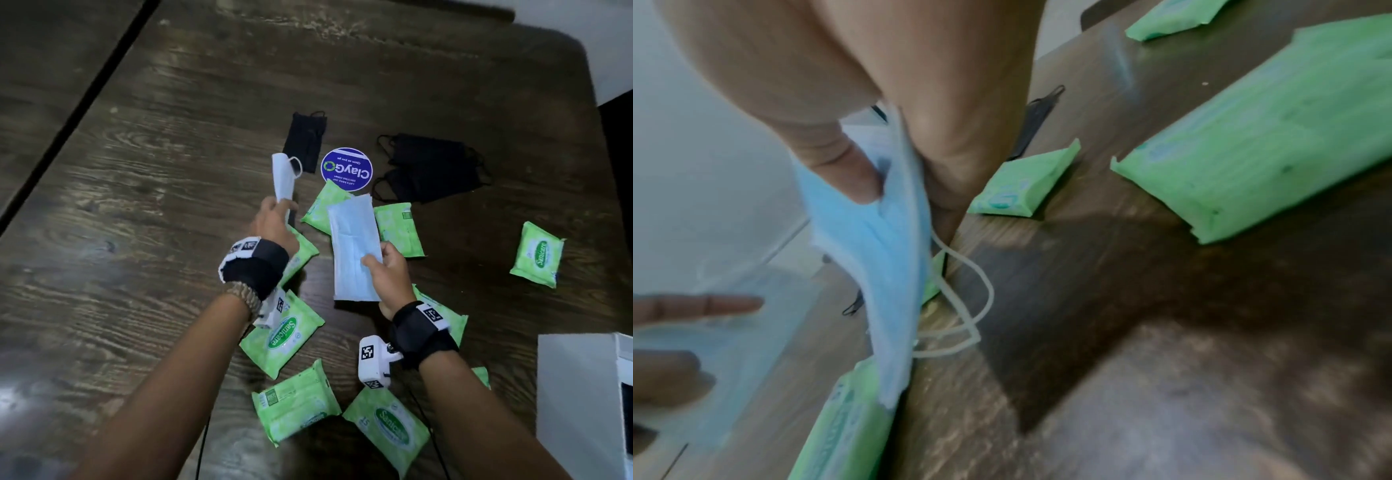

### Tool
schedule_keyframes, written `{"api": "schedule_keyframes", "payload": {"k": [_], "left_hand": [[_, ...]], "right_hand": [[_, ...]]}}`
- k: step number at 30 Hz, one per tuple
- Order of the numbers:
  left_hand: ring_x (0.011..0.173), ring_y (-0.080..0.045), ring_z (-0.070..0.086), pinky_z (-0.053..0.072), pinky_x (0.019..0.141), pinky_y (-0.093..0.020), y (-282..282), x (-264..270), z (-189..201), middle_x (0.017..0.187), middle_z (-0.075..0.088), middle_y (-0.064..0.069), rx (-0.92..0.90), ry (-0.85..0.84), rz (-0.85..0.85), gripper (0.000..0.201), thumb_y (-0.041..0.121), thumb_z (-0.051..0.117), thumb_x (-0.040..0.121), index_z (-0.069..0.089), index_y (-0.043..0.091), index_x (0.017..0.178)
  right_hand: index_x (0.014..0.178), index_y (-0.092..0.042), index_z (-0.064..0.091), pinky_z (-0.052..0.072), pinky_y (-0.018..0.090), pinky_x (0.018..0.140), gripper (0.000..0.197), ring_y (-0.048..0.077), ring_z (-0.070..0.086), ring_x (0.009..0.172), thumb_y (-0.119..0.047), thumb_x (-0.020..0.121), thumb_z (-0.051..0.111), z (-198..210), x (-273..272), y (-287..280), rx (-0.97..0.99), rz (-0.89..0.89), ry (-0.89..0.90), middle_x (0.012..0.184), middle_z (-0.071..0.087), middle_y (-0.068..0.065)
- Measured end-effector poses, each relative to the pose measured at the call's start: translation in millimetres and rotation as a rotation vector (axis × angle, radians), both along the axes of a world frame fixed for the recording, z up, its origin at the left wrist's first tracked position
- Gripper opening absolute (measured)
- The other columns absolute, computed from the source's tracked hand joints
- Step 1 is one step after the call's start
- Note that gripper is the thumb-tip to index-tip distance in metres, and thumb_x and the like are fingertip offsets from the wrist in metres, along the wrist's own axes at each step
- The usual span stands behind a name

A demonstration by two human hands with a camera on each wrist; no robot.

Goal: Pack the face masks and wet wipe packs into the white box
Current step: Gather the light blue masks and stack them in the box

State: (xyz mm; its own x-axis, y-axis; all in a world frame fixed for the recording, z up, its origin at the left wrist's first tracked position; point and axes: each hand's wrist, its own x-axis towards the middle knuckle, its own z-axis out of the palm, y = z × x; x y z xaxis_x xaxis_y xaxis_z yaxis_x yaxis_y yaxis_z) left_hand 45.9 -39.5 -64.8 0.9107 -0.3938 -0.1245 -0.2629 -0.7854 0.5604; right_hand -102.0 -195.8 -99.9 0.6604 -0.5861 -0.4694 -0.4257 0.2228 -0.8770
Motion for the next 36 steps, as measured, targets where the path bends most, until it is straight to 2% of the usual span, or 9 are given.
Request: {"api": "schedule_keyframes", "payload": {"k": [7,12,14,19,22,24,27,31,36], "left_hand": [[0.102,-0.033,0.059,0.048,0.079,-0.037,-54,-112,8,0.134,0.03,-0.007,0.414,0.058,-0.573,0.094,0.015,0.067,0.077,0.012,0.038,0.15],[0.098,-0.029,0.057,0.045,0.067,-0.03,-63,-161,6,0.129,0.04,-0.001,0.197,0.066,-0.679,0.11,0.016,0.06,0.074,-0.019,0.048,0.145],[0.095,-0.027,0.056,0.05,0.069,-0.035,-59,-173,7,0.117,0.05,0.001,0.006,0.005,-0.696,0.109,0.025,0.059,0.071,-0.015,0.04,0.149],[0.12,-0.014,0.046,0.039,0.095,-0.028,-61,-160,-1,0.136,0.046,0.0,-0.462,0.064,-0.208,0.085,0.041,0.065,0.082,0.021,0.017,0.152],[0.105,-0.016,0.057,0.05,0.08,-0.019,-74,-151,1,0.121,0.059,-0.005,-0.616,0.524,0.049,0.057,0.016,0.071,0.086,0.045,0.009,0.136],[0.094,-0.017,0.062,0.052,0.076,-0.023,-75,-150,-2,0.106,0.065,-0.004,-0.67,0.425,0.005,0.03,0.008,0.064,0.087,0.055,0.013,0.115],[0.088,-0.012,0.061,0.049,0.071,-0.017,-65,-157,-11,0.098,0.064,0.0,-0.642,0.316,-0.06,0.024,0.003,0.054,0.085,0.054,0.013,0.106],[0.101,-0.018,0.052,0.043,0.078,-0.018,-58,-177,-38,0.108,0.051,-0.003,-0.537,0.386,0.001,0.049,-0.011,0.05,0.088,0.034,-0.001,0.134],[0.093,-0.022,0.054,0.046,0.083,-0.035,-63,-185,-55,0.1,0.052,-0.004,-0.529,0.415,0.049,0.022,0.01,0.046,0.098,0.033,0.022,0.111]], "right_hand": [[0.109,-0.007,0.058,0.053,0.043,0.08,0.021,0.028,0.064,0.089,-0.014,0.09,0.053,-3,-23,13,0.242,-0.193,0.028,0.103,0.064,0.016],[0.1,-0.012,0.065,0.049,0.038,0.076,0.042,0.029,0.063,0.083,-0.049,0.098,0.046,8,-55,0,0.573,-0.28,-0.077,0.09,0.065,0.012],[0.111,-0.01,0.07,0.054,0.045,0.082,0.057,0.034,0.069,0.09,-0.06,0.087,0.06,5,-69,-8,0.613,-0.303,-0.137,0.099,0.071,0.016],[0.123,-0.005,0.06,0.056,0.047,0.09,0.029,0.034,0.067,0.105,-0.002,0.093,0.062,6,-98,-21,0.368,-0.164,-0.31,0.121,0.068,0.02],[0.114,-0.007,0.063,0.057,0.041,0.085,0.025,0.027,0.07,0.099,0.004,0.091,0.063,15,-107,-30,0.255,-0.083,-0.317,0.114,0.072,0.015],[0.109,-0.01,0.065,0.058,0.042,0.083,0.024,0.026,0.071,0.095,0.004,0.089,0.066,16,-104,-33,0.165,-0.036,-0.283,0.108,0.073,0.012],[0.107,-0.012,0.066,0.058,0.045,0.086,0.028,0.027,0.071,0.1,-0.002,0.083,0.075,8,-97,-29,0.041,0.064,-0.205,0.108,0.074,0.011],[0.115,-0.012,0.06,0.055,0.033,0.089,0.036,0.017,0.067,0.103,0.0,0.084,0.073,-13,-101,-16,-0.097,0.207,-0.078,0.111,0.07,0.006],[0.119,-0.016,0.059,0.056,0.049,0.089,0.04,0.023,0.067,0.101,-0.025,0.081,0.055,-32,-103,-4,-0.227,0.213,-0.003,0.11,0.07,0.006]]}}
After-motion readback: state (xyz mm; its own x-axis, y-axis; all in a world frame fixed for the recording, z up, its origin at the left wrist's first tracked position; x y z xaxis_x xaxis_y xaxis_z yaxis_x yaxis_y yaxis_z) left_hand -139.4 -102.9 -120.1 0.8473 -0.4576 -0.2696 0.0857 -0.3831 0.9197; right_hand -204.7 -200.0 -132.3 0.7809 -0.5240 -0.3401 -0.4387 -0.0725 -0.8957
